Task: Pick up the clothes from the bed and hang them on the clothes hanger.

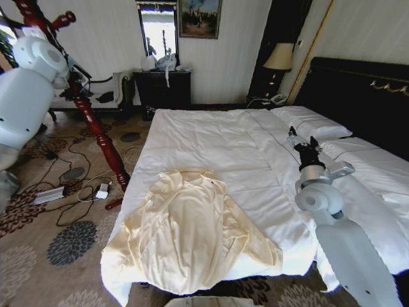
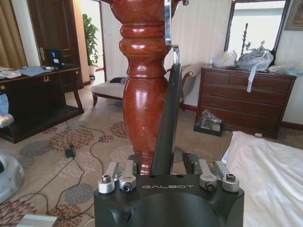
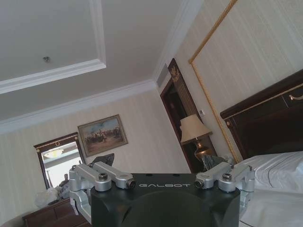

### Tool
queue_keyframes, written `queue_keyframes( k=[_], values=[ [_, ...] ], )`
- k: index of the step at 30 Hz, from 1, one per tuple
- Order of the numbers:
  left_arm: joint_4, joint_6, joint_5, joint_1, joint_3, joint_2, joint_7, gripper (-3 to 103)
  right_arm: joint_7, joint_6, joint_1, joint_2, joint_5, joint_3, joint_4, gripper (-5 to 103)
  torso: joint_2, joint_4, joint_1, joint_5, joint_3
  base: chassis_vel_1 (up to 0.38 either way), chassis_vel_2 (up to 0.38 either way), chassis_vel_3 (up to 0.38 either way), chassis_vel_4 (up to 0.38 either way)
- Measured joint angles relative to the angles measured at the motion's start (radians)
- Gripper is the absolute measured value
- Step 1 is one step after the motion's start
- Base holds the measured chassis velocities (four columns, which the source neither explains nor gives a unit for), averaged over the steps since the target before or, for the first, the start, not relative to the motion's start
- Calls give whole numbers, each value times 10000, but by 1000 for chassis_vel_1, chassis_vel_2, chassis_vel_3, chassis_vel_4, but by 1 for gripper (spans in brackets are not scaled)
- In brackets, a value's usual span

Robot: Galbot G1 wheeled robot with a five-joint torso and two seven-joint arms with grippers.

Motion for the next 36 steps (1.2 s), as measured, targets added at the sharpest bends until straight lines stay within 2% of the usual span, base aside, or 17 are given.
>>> queue_keyframes(
  k=[3, 6, 7, 9, 19, 22, 23, 25, 27, 36],
  values=[
    [-69, -5, -3, 22, -50, 41, 25, 42, 33, -20, -34, -6, 24, 24, 41, 100, 0, 1, -1, 0, -1, 0, 0, 0, 0],
    [-160, -8, -58, 26, -64, 109, 59, 26, 72, -41, -96, -5, 34, 61, 74, 100, 1, 2, -1, 2, -1, 0, 0, 0, 0],
    [-160, -8, -58, 26, -64, 109, 59, 26, 72, -41, -96, -5, 34, 61, 74, 100, 1, 2, -1, 2, -1, 0, 0, 0, 0],
    [-208, -7, -110, 27, -64, 109, 111, 19, 92, -47, -130, -5, 59, 110, 78, 100, 1, -10, 0, 3, 0, 0, 0, 0, 0],
    [-212, -55, -153, 32, -80, 140, 196, 18, 191, -79, -233, -3, 164, 250, 110, 100, 0, 3, 0, 1, 0, 0, 0, 0, 0],
    [-232, -618, 265, 64, -251, 175, 870, 18, 197, -84, -249, -6, 164, 287, 89, 100, 1, 4, 0, -1, 0, 0, 0, 0, 0],
    [-232, -618, 265, 64, -251, 175, 870, 18, 197, -84, -249, -6, 164, 287, 89, 100, 1, 4, 0, -1, 0, 0, 0, 0, 0],
    [-406, -1143, 608, 244, -526, 207, 1277, 18, 209, -89, -247, -8, 164, 295, 31, 100, 1, 6, 0, 1, 0, 0, 0, 0, 0],
    [-691, -1471, 681, 459, -794, 268, 1425, 18, 215, -94, -241, -10, 161, 296, -4, 100, 1, 6, -1, -1, 0, 0, 0, 0, 0],
    [-1958, -1595, 202, 997, -1271, 579, 1297, 18, 263, -123, -224, 27, 153, 247, -48, 100, 0, 3, -1, 0, -1, 0, 0, 0, 0]
  ],
)
